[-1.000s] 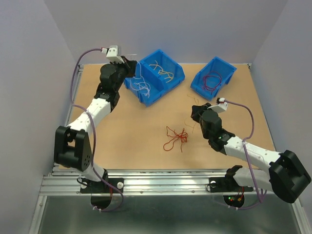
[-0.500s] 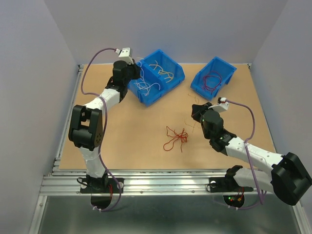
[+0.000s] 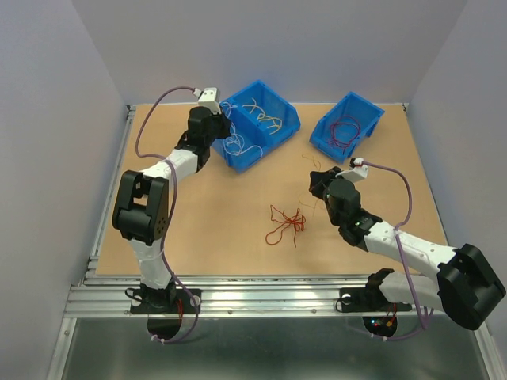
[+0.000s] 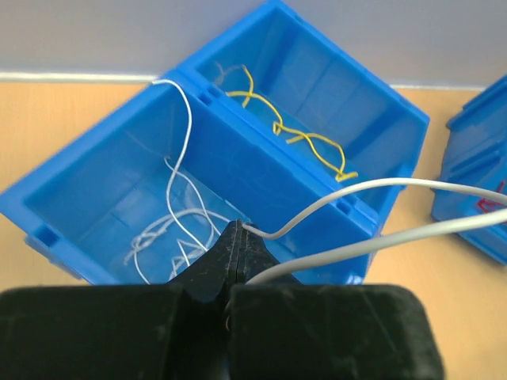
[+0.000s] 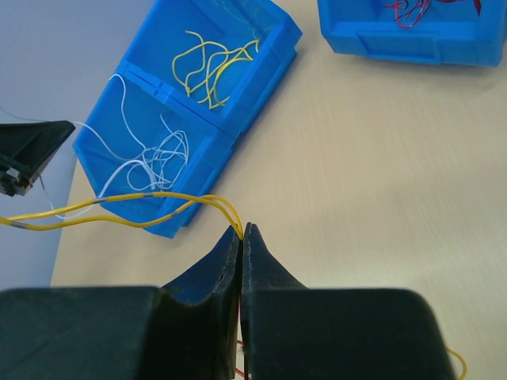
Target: Untangle the cables
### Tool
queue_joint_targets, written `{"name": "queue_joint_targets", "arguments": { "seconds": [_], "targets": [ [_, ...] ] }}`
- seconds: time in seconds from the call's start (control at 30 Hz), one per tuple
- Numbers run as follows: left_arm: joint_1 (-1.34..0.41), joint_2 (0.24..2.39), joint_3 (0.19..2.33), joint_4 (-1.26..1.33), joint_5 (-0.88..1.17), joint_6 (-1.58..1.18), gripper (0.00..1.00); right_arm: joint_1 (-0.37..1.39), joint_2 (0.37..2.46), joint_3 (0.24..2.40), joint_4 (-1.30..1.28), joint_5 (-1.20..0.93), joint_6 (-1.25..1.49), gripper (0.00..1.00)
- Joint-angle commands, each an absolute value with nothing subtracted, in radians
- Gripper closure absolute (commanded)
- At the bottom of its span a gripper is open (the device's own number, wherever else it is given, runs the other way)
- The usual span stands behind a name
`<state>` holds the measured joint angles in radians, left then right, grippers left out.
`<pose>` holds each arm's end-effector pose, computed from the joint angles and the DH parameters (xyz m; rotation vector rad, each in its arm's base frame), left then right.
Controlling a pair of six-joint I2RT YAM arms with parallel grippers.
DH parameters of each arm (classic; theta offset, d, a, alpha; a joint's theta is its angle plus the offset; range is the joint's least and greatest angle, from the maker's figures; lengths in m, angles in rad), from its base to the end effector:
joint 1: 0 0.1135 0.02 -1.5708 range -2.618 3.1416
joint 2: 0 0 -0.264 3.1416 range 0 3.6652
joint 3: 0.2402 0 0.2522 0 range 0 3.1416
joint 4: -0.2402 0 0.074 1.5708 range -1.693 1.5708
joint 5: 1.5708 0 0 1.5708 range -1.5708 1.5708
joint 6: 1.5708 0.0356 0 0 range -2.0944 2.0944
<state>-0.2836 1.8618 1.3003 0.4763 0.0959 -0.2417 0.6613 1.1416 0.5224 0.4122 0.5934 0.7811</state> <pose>0.4254 -0.1275 0.2774 0.1090 1.6740 -0.4772 0.2062 0.1352 0.2390 0.5289 1.6908 0.5269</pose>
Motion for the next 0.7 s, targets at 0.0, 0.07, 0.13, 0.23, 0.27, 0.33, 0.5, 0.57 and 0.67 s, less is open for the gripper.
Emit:
{"name": "queue_joint_targets", "arguments": {
  "seconds": [0.0,0.07,0.13,0.23,0.27,0.33,0.5,0.57,0.67],
  "targets": [
    [-0.356,1.723,1.210,0.560,0.106,-0.215,1.00,0.658,1.138,0.540,0.454,0.597,0.762,0.99],
    [-0.376,1.700,1.169,0.586,0.115,-0.218,1.00,0.658,1.138,0.540,0.454,0.592,0.762,0.99],
    [-0.405,1.675,1.152,0.597,0.117,-0.216,1.00,0.658,1.141,0.541,0.454,0.589,0.762,0.99],
    [-0.417,1.661,1.135,0.604,0.080,-0.218,1.00,0.658,1.147,0.541,0.454,0.586,0.762,0.99],
    [-0.417,1.660,1.132,0.604,0.065,-0.227,1.00,0.658,1.150,0.543,0.454,0.586,0.762,1.00],
    [-0.417,1.664,1.137,0.597,0.010,-0.229,1.00,0.658,1.155,0.545,0.454,0.584,0.762,0.99],
    [-0.378,1.719,1.205,0.532,-0.091,-0.238,1.00,0.658,1.154,0.545,0.454,0.583,0.762,1.00],
    [-0.359,1.750,1.227,0.528,-0.086,-0.245,1.00,0.660,1.154,0.546,0.454,0.583,0.762,0.99],
    [-0.319,1.805,1.293,0.529,-0.089,-0.279,1.00,0.660,1.160,0.551,0.451,0.586,0.761,0.99]
  ]
}}
